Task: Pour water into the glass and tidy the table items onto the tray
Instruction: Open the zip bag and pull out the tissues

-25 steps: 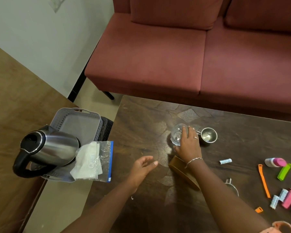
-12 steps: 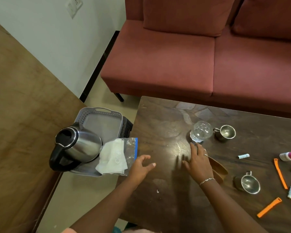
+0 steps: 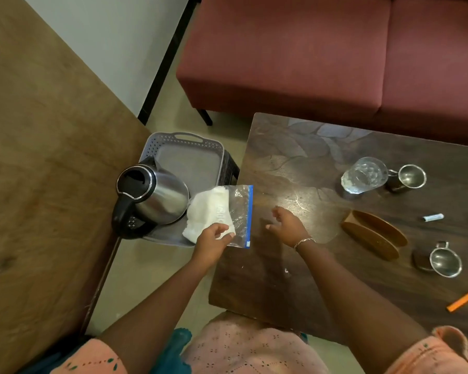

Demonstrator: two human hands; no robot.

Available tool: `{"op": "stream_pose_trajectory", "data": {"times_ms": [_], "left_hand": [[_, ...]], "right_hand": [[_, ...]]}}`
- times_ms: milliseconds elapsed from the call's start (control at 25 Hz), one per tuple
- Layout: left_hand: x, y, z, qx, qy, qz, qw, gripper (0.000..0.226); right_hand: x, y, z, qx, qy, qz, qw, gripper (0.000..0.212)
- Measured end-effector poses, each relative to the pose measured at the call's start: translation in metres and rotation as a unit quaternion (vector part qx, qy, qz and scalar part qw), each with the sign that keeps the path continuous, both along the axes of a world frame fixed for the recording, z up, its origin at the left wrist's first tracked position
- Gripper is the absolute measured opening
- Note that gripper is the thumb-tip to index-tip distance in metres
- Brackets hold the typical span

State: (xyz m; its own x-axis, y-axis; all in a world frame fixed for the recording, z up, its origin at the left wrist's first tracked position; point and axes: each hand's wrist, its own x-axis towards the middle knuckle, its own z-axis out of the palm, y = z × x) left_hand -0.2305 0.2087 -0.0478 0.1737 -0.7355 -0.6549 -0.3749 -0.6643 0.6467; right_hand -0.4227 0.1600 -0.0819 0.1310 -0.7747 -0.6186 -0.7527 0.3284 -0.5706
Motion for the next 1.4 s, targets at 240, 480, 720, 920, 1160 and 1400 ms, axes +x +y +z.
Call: {"op": "stream_pose_trajectory", "data": {"times_ms": [240, 480, 720, 920, 1160, 1400], "left_hand": [[0.024, 0.004, -0.017, -0.001, -0.045, -0.077, 0.996, 0.029], [0.040, 0.006, -0.021, -0.034, -0.091, -0.150, 0.984, 0.030], [0.048, 0.010, -0.007, -0.095, -0.141, -0.216, 0.962, 0.040], [0.053, 0.013, 0.032, -0.163, -0.142, -0.240, 0.947, 0.084], [0.033, -0.002, 0.097, -0.401, -0.138, -0.119, 0.898, 0.041], [-0.002, -0.037, 0.162, -0.468, -0.064, -0.034, 0.881, 0.012]], "right_hand": [[0.049, -0.004, -0.034, 0.104, -0.091, -0.123, 0.983, 0.041], [0.067, -0.009, -0.045, 0.170, -0.162, -0.225, 0.946, 0.033], [0.089, -0.015, -0.003, 0.144, -0.211, -0.236, 0.937, 0.025], [0.117, -0.029, 0.061, 0.130, -0.316, -0.266, 0.901, 0.024], [0.109, -0.042, 0.153, 0.051, -0.359, -0.351, 0.863, 0.019], [0.066, -0.033, 0.223, 0.009, -0.475, -0.459, 0.751, 0.005]]}}
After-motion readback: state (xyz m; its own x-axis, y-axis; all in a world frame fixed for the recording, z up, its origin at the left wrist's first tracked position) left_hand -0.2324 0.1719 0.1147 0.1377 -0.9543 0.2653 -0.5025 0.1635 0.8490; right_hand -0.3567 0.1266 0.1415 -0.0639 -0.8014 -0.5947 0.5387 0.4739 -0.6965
